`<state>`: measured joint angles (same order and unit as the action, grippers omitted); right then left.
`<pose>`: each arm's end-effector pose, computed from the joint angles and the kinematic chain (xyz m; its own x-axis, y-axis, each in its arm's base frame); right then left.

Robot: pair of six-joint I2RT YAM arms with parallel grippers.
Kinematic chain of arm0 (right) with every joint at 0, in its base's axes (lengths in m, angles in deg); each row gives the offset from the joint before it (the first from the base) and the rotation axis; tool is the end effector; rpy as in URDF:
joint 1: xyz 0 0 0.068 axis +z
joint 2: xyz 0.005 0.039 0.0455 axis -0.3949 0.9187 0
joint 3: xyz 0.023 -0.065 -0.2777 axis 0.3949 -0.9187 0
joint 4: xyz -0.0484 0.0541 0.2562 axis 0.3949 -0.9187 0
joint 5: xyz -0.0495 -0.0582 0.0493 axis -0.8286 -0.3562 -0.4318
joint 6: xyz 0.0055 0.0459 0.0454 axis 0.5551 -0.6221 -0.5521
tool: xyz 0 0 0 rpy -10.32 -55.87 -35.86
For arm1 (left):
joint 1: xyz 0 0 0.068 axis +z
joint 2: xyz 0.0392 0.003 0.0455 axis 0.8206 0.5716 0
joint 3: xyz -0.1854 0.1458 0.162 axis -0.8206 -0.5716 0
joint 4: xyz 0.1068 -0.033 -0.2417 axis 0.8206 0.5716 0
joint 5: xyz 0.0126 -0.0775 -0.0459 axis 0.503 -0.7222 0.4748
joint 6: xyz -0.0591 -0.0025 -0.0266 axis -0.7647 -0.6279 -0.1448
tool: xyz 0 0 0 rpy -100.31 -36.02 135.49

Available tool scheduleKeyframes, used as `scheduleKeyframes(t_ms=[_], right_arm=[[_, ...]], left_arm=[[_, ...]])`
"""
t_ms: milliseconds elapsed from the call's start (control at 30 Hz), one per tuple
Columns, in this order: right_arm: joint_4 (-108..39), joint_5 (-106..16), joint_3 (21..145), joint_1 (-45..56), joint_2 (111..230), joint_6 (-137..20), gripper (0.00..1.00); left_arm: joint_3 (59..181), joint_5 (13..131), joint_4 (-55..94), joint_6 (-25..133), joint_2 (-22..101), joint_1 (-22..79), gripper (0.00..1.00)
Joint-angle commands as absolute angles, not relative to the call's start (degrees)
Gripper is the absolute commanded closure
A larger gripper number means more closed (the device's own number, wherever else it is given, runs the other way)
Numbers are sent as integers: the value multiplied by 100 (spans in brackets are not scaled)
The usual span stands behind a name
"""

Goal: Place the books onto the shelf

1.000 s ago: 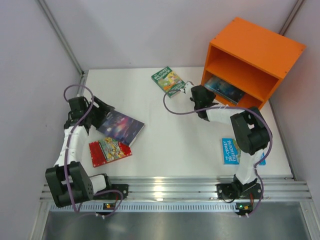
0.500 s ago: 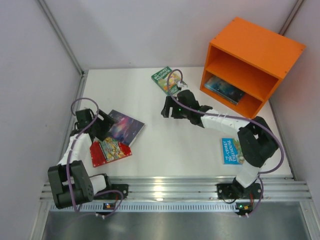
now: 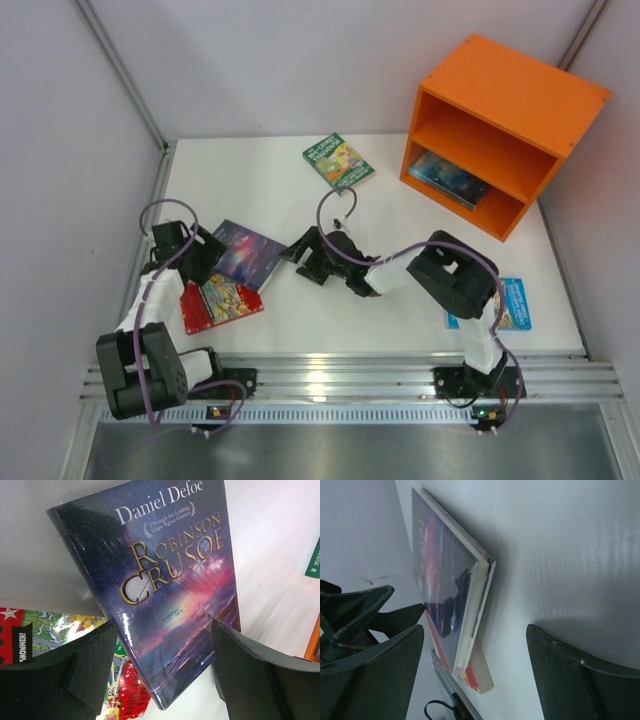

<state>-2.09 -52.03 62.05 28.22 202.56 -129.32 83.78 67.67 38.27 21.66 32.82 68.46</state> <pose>0.2630 0.3306 0.1285 -0.8273 0.5279 -0.1922 0.1053 0.4817 0.8700 0.2384 0.0448 0.1950 -0.4760 -0.8020 -0.3609 -0.5648 0.5933 -0.5736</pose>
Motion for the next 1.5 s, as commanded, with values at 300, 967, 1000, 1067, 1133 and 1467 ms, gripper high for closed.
scheduleKeyframes(t_ms=[300, 967, 1000, 1067, 1133, 1467], right_arm=[[211, -5876, 7420, 3316, 21290, -13591, 18], [3348, -5252, 5103, 2140, 20494, -13890, 100], [3592, -5044, 4683, 2060, 20387, -13925, 100], [3962, -5006, 4233, 1815, 20166, -14179, 100], [4647, -4884, 3661, 1656, 20131, -14494, 100], [4904, -4304, 2526, 856, 19059, -14382, 100]], left_arm=[[8222, 6612, 3578, 2111, 3067, 6885, 20], [8021, 5821, 3516, 2410, 2760, 6745, 19], [8003, 5812, 3508, 2375, 2742, 6692, 19], [7950, 5742, 3429, 2218, 2698, 6482, 18], [7924, 5820, 3297, 2094, 2663, 6280, 16], [8266, 6313, 2595, 1400, 3541, 4952, 13]])
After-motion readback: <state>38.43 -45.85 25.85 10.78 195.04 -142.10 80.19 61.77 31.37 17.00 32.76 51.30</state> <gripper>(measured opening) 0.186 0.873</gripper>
